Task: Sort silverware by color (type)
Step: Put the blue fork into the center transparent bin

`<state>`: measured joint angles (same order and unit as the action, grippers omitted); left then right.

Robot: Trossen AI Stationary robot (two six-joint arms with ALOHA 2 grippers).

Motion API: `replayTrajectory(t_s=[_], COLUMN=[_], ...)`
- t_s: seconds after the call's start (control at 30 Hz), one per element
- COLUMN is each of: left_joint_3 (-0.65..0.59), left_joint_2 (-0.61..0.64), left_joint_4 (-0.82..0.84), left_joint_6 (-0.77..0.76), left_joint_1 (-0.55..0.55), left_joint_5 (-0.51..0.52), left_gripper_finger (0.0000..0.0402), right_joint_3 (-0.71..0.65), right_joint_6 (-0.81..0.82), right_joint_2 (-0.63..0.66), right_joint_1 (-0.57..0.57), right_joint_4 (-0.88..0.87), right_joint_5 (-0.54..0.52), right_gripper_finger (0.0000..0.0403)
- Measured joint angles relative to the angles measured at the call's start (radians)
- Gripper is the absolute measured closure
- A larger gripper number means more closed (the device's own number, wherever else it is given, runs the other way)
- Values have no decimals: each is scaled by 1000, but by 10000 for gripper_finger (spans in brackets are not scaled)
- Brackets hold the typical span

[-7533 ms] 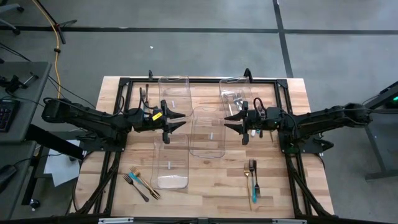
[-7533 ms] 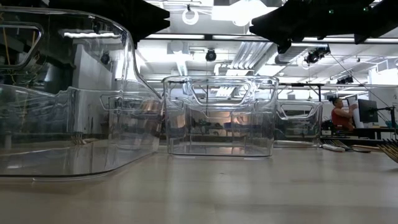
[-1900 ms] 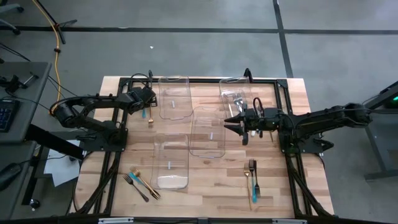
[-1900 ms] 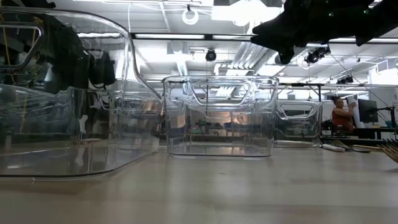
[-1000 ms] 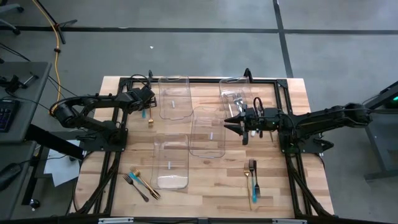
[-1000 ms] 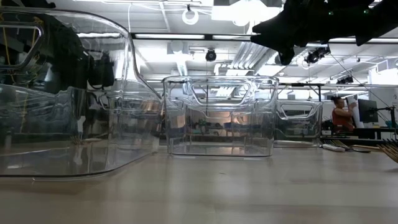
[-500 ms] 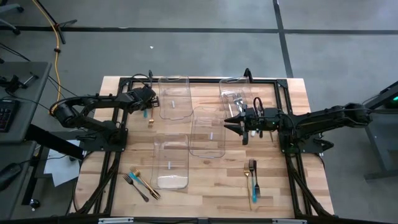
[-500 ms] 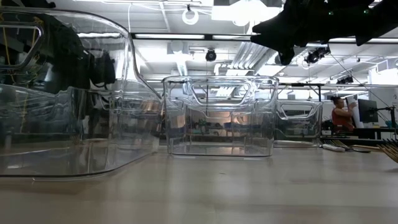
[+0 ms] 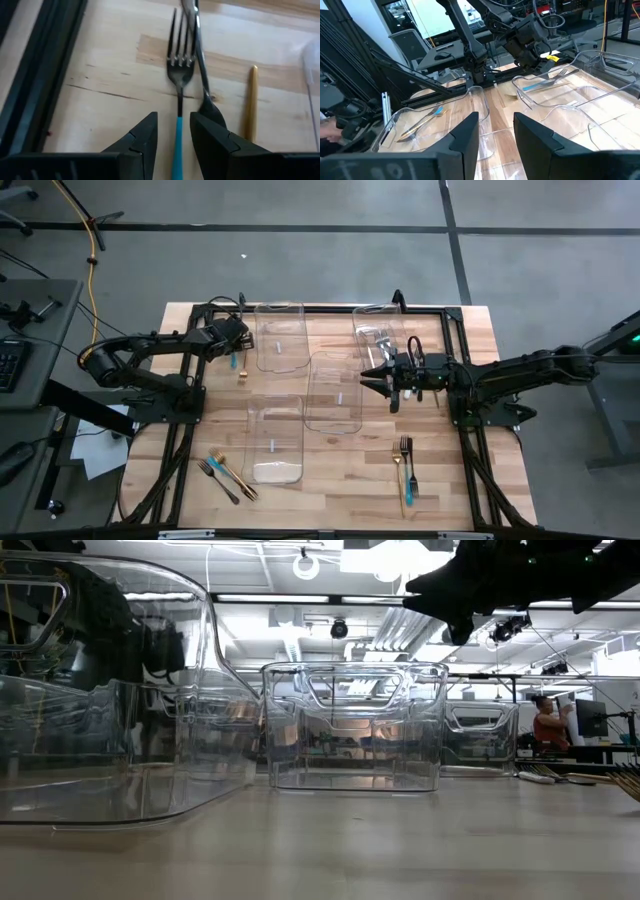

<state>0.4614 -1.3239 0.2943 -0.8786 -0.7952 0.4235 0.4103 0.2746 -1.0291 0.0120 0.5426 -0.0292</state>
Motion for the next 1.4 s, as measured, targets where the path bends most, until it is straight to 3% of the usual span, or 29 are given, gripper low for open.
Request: replayTrajectory(t_s=[0.43,0.7,0.83,1.0,1.4], left_joint_3=[0,4,3,2,-3], left_joint_2=[-28,-81,-82,-83,41], left_joint_4=[1,-10,-5,10,54], left_joint_6=[62,73,106,133,257], left_joint_1=[-13,-11,-11,-11,-1], left_joint_5=[-50,-21,-13,20,106], left_gripper_finger=[296,297,321,392,399], right_joint_3=[0,0,0,0,0], right_joint_6=[24,24,24,24,30], right_joint_2=[0,0,0,0,0], right_joint_1=[0,0,0,0,0], right_joint_4=[-3,-3,-3,-3,-25], right_joint_5=[0,0,0,0,0], right_gripper_finger=[284,284,284,284,284])
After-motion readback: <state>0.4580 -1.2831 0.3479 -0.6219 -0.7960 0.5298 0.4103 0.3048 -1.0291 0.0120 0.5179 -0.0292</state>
